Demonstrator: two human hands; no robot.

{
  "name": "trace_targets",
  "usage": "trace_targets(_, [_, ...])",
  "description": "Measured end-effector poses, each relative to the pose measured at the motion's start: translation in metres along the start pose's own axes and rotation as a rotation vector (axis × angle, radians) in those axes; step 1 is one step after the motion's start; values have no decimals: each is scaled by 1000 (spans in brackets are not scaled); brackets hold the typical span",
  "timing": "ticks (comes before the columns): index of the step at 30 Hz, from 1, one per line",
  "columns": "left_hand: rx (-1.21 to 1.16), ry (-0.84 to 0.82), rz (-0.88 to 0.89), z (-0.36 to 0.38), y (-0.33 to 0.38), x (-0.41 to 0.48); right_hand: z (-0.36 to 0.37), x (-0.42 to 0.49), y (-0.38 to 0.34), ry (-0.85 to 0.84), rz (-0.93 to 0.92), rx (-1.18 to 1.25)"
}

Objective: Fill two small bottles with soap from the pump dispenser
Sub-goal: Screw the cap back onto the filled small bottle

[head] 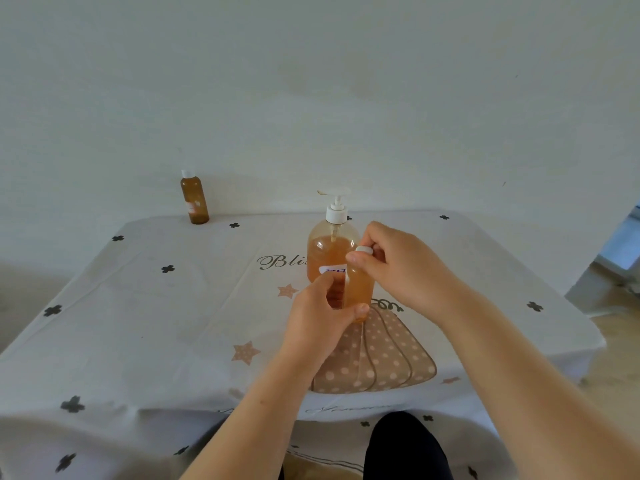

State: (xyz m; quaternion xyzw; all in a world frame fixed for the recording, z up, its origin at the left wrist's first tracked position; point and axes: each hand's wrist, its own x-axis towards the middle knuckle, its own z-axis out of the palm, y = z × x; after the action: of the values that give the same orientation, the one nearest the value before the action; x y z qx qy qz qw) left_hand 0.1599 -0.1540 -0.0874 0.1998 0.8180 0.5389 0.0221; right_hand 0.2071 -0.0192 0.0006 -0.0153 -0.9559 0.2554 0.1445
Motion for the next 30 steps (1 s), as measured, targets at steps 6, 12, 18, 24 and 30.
trace_targets(6, [-43, -17, -15, -3, 3, -5, 5, -4, 2, 21, 85, 156])
trace_targets(12, [-122, 19, -19, -17, 2, -16, 12, -15, 3, -68, 185, 324])
trace_targets(18, [-190, 76, 5, -56, 6, -9, 35, -2, -16, -129, 185, 384])
trace_targets(24, [-56, 140, 17, -107, 4, 13, 55, 31, -50, -138, 169, 468])
trace_targets(30, [64, 156, 16, -139, -5, 54, 80, 71, -76, -125, 210, 515])
